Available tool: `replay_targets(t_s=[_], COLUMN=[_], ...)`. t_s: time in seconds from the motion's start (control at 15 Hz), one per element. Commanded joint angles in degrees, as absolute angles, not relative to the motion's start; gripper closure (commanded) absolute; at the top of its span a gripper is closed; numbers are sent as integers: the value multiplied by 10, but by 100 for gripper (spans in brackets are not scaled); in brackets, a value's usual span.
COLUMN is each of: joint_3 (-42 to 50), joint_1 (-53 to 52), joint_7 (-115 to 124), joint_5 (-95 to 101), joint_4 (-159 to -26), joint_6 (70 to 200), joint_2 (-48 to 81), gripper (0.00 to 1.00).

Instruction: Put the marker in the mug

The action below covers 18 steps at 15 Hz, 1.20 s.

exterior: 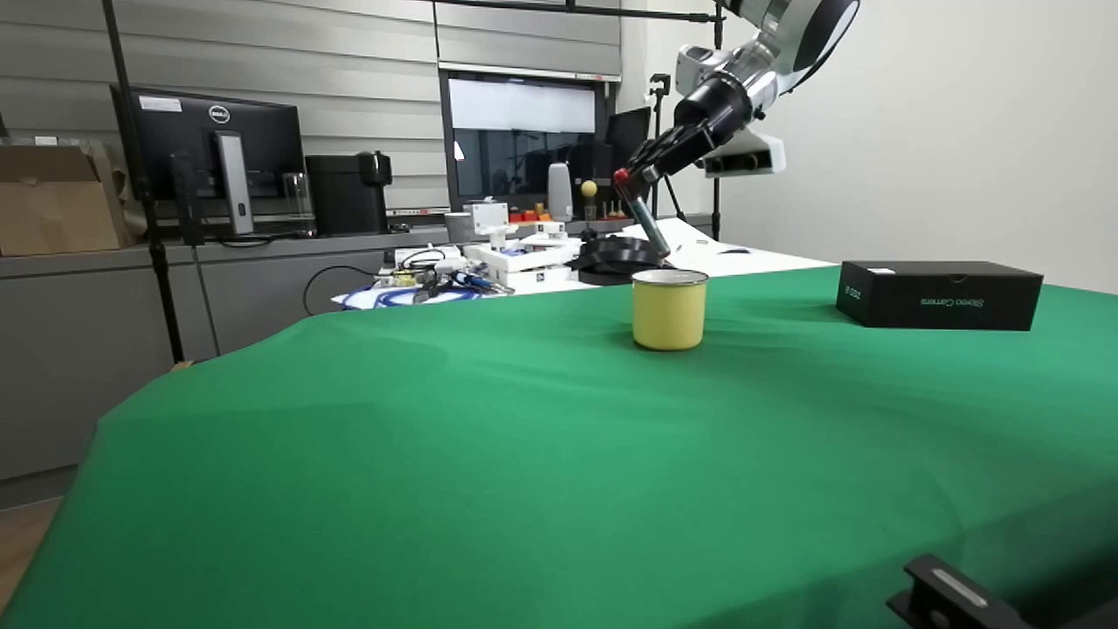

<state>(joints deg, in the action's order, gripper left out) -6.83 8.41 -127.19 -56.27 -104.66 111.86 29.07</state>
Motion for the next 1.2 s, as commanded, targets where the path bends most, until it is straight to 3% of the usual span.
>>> replay_targets(t_s=[0.0,1.07,1.13], joint_3=[-56,-38,-39], joint_1=[76,79,81], joint_7=[-1265,-1259,-1257], joint_5=[-572,-566,-565], joint_4=[-1027,-1029,-1027], joint_6=[1090,1061,1052], joint_2=[308,355,355], gripper=[94,94,76])
